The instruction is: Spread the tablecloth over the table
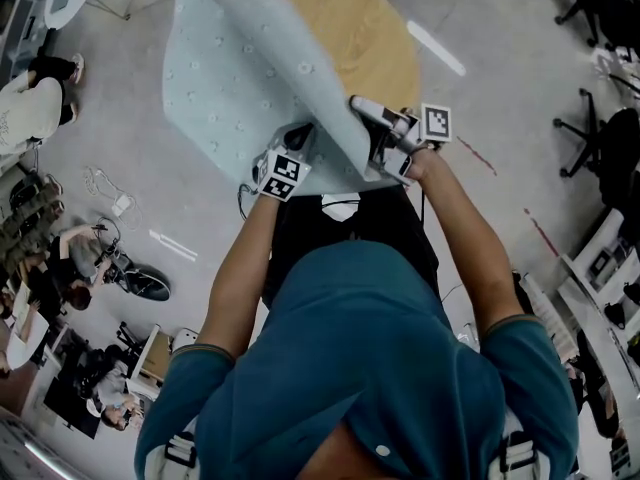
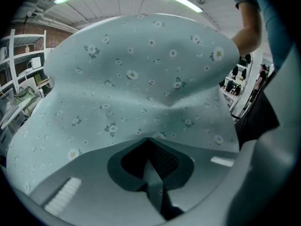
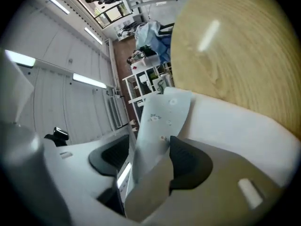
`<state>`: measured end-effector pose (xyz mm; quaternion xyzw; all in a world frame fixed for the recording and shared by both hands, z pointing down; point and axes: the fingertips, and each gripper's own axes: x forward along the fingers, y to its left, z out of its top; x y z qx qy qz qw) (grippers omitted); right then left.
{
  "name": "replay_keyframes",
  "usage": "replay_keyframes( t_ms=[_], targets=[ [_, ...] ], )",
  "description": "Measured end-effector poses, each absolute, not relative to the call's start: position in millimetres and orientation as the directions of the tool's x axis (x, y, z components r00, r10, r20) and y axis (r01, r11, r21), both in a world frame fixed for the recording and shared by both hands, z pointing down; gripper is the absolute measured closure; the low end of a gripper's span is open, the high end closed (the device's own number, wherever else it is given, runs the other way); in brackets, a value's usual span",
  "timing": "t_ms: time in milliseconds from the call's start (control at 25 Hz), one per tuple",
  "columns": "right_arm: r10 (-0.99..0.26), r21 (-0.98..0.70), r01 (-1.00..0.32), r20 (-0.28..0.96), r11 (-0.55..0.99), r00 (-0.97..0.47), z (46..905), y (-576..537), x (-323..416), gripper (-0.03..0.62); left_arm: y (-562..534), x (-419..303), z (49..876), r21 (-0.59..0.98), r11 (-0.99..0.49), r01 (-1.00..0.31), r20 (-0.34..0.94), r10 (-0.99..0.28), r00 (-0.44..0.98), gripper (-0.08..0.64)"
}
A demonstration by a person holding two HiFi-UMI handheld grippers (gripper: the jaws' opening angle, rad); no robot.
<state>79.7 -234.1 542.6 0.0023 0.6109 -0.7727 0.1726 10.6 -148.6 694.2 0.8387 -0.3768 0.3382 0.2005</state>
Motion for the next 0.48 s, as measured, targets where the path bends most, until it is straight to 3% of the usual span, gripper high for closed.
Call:
replay_keyframes(
  t_ms=[120,200,360,480],
  targets=[
    [-0.229,-0.942,0.321,-0.292,-0.101,-0.929,506.6,-221.4,75.7,0.313,-146.2,10.0,693.2,0.079,-0.636,-0.768,0.717,-0.499,0.487,0.560],
    [-0.159,-0.965,0.262,-0.258,-0.008,-0.953,492.5,-209.1,68.3,0.313,-146.1,10.3,693.0,0.077,-0.636,-0.768,0.718,-0.499,0.485,0.560],
    [-0.062,-0.944,-0.074,0.057,0.321,-0.996,501.9,-190.1,44.8,0.310,-149.6,8.6,696.1,0.120,-0.633,-0.765,0.721,-0.474,0.505,0.558],
    [-0.061,-0.884,-0.229,0.223,0.408,-0.973,521.2,-181.5,40.4,0.304,-150.4,9.9,695.4,0.150,-0.632,-0.761,0.724,-0.454,0.520,0.558]
  ],
)
